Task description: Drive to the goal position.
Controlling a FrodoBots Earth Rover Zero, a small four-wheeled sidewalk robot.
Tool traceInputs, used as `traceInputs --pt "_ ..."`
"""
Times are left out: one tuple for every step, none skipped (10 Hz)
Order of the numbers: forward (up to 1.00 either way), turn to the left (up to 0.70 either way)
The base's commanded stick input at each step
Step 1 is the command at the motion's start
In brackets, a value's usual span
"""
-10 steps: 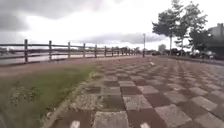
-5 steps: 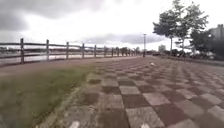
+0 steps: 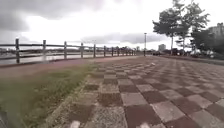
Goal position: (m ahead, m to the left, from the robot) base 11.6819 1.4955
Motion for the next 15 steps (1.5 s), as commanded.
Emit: traceInputs --pt "0.70 0.00" --pt "0.70 0.00" --pt "0.70 0.00" --pt "0.70 0.00" --pt "0.70 0.00" --pt "0.70 0.00" --pt "0.70 0.00" --pt "0.70 0.00" --pt "0.70 0.00" --pt "0.70 0.00" --pt "0.70 0.00" --pt "0.70 0.00" --pt "0.70 0.00" --pt "0.70 0.00" --pt "0.70 0.00"
